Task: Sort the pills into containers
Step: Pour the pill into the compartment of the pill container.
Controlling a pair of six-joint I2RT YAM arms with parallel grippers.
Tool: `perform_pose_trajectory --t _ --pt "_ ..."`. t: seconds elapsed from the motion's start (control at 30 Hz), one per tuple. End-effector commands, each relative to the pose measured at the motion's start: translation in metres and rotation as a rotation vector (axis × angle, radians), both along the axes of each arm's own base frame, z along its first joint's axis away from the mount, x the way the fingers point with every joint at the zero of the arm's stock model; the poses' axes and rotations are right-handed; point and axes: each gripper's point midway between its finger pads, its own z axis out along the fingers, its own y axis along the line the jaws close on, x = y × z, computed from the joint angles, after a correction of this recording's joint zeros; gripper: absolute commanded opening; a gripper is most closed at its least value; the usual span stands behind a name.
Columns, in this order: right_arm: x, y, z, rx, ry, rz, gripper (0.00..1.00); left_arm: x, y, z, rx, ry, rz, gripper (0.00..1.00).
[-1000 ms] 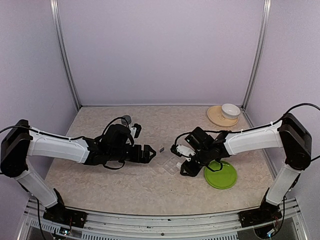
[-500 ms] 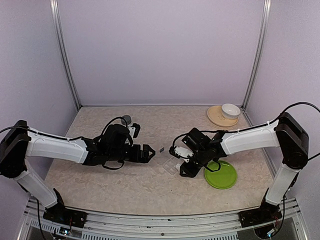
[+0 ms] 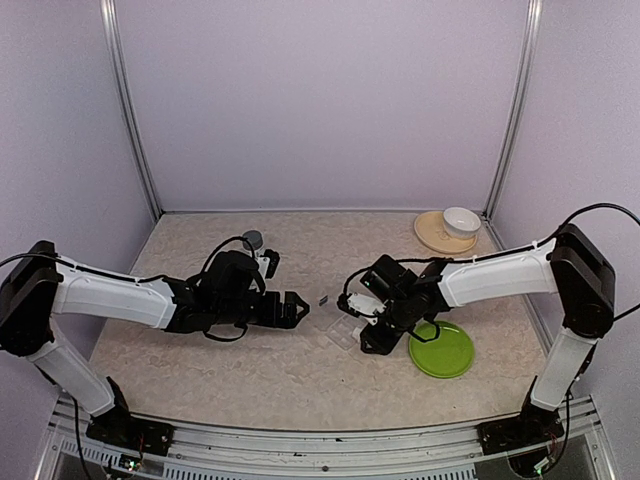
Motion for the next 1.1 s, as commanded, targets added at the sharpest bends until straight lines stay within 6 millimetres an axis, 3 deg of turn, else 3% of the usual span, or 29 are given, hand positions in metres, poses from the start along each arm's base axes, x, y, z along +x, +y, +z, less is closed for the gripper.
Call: perform_pose_trajectory --t 0.0,1.07 --pt "-0.0016 0.0003 -0.0018 -0.038 0.006 0.005 0.17 0.0018 0.0004 0.0127 -0.035 -0.031 0.012 0.99" --pt "-0.0038 -0.0027 -0.0041 -0.141 0.036 0.029 0.18 -0.0008 0.0036 0.0090 -0.039 -0.027 0.015 0.99"
